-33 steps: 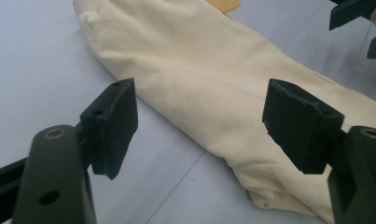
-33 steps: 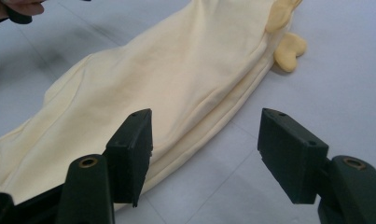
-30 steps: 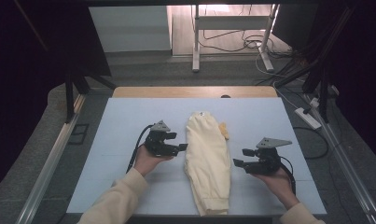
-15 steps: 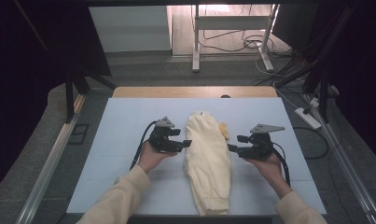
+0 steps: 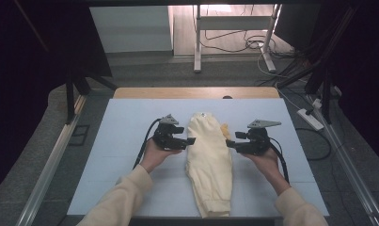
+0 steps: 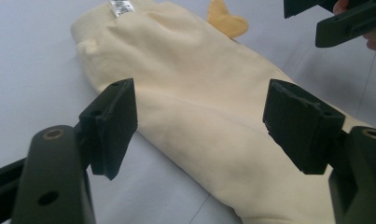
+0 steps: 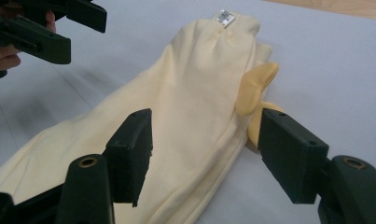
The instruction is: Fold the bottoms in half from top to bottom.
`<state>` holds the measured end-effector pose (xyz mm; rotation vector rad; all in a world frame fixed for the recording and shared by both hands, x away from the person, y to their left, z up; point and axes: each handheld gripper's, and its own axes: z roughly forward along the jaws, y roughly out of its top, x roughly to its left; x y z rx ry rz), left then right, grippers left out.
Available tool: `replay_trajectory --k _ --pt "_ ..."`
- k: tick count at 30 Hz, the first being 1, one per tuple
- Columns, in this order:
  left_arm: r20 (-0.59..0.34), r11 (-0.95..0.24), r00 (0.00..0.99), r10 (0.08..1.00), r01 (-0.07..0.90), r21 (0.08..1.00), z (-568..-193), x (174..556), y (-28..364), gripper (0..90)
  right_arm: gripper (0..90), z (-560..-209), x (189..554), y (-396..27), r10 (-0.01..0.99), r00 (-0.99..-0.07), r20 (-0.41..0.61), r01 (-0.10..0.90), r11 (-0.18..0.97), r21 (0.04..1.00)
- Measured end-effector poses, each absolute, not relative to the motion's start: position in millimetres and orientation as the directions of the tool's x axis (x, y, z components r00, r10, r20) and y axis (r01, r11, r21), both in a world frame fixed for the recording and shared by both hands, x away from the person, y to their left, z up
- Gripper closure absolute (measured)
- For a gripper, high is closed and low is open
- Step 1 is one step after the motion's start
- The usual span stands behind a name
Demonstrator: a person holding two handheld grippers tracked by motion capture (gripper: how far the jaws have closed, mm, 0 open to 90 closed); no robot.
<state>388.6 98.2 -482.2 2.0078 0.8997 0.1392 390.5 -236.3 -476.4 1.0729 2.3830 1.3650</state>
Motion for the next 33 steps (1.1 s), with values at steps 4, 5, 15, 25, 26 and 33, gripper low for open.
replay_trajectory --k 4,5,15,25,26,33 --pt "-0.258 -0.299 0.707 0.658 0.56 0.773 -483.6 393.3 101.9 26.3 35.9 -476.8 397.4 -230.1 0.672 -0.717 0.187 0.498 0.306 0.812" --pt "-0.261 -0.294 0.703 0.661 0.564 0.772 -484.1 394.3 102.7 26.3 35.9 -476.3 398.8 -228.0 0.672 -0.717 0.186 0.498 0.308 0.811" --pt "-0.255 -0.294 0.688 0.679 0.573 0.765 -484.4 405.8 109.4 26.5 35.8 -474.0 417.3 -220.2 0.694 -0.699 0.176 0.503 0.301 0.81" --pt "-0.249 -0.298 0.667 0.703 0.593 0.748 -491.6 416.4 105.5 26.4 35.8 -477.8 432.6 -218.5 0.709 -0.681 0.181 0.518 0.292 0.804" --pt "-0.25 -0.294 0.664 0.705 0.594 0.748 -491.6 417.5 105.6 26.3 35.8 -478.2 433.8 -218.1 0.71 -0.68 0.18 0.52 0.295 0.801" --pt "-0.256 -0.298 0.663 0.704 0.602 0.74 -494.8 428.8 103.6 26.1 35.8 -485.9 440.1 -210.4 0.712 -0.679 0.179 0.527 0.304 0.794"
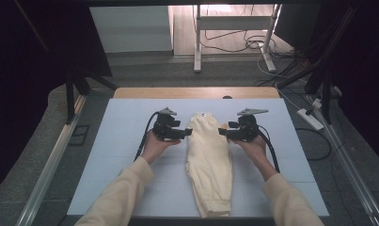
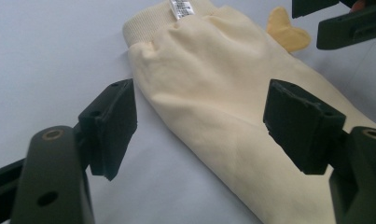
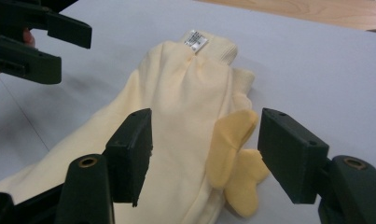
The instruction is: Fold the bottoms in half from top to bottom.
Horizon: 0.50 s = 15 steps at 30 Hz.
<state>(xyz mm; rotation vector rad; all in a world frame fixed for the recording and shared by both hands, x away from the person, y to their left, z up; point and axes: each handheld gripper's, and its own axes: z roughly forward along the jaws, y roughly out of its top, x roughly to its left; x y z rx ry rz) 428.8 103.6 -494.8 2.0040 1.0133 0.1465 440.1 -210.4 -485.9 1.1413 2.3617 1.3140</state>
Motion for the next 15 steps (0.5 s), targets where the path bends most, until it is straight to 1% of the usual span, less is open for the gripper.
replay_trajectory --k 3,7,15 --pt "-0.256 -0.299 0.658 0.708 0.608 0.735 -498.8 432.9 102.0 25.9 35.8 -487.1 442.2 -207.6 0.715 -0.68 0.162 0.525 0.319 0.789" --pt "-0.264 -0.307 0.653 0.709 0.624 0.719 -505.6 435.8 99.9 25.7 35.8 -487.1 445.7 -206.1 0.717 -0.677 0.165 0.526 0.314 0.791" --pt "-0.281 -0.293 0.645 0.711 0.635 0.715 -509.0 439.8 99.3 26.9 35.8 -489.6 452.9 -206.2 0.725 -0.669 0.164 0.533 0.315 0.785"
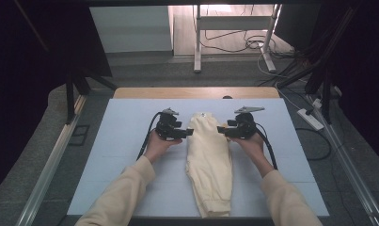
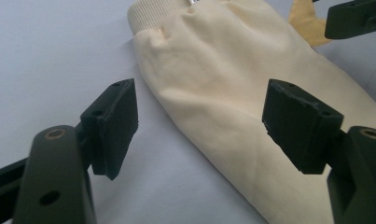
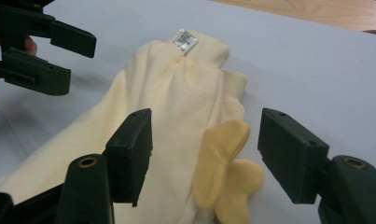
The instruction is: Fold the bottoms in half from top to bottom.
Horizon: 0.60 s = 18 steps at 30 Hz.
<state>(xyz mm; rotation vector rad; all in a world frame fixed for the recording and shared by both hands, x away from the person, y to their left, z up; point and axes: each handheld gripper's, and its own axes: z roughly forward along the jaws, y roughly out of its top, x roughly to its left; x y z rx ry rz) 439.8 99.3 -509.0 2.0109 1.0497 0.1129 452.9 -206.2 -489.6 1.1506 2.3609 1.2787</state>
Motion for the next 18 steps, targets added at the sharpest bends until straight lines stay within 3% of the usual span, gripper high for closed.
replay_trajectory --k 18 --pt "-0.297 -0.295 0.627 0.72 0.664 0.687 -520.6 450.1 91.9 24.4 35.7 -500.7 470.1 -205.3 0.739 -0.655 0.158 0.559 0.333 0.759"
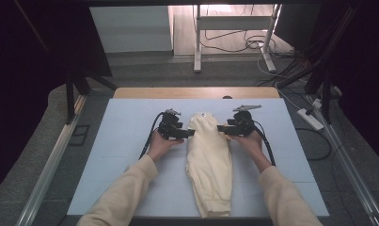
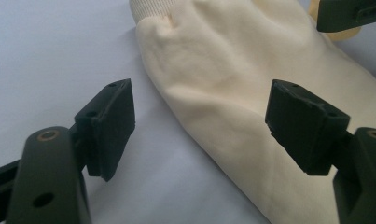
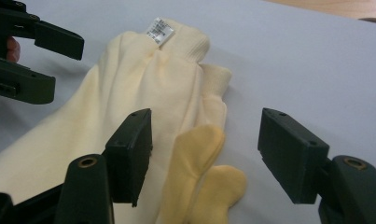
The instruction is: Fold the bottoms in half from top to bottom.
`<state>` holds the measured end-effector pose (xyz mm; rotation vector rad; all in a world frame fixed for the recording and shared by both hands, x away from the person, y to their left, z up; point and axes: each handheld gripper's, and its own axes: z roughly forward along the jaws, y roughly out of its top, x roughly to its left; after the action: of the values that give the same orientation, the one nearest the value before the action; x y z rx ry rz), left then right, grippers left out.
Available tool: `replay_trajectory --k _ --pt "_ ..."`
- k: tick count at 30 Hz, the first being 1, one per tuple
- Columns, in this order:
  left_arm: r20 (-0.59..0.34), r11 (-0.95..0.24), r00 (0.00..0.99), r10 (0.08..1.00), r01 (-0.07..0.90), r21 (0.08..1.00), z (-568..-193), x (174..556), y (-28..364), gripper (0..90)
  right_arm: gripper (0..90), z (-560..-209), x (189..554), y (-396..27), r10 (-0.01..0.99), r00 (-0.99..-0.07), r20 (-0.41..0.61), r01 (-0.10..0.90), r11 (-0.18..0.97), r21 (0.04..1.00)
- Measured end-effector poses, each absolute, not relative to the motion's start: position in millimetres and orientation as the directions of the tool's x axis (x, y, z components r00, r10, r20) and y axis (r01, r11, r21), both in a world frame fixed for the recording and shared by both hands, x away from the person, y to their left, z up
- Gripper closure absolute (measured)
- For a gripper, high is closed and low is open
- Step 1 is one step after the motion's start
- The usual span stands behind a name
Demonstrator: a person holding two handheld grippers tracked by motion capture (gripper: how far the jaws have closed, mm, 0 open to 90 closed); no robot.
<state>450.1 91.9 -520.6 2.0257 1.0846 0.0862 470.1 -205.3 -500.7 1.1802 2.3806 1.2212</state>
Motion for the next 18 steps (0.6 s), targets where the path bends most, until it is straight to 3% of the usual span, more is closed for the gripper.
replay_trajectory --k 18 --pt "-0.318 -0.3 0.613 0.723 0.693 0.655 -533.4 460.9 86.6 25.0 38.1 -523.5 480.6 -201.5 0.734 -0.653 0.185 0.613 0.369 0.699"
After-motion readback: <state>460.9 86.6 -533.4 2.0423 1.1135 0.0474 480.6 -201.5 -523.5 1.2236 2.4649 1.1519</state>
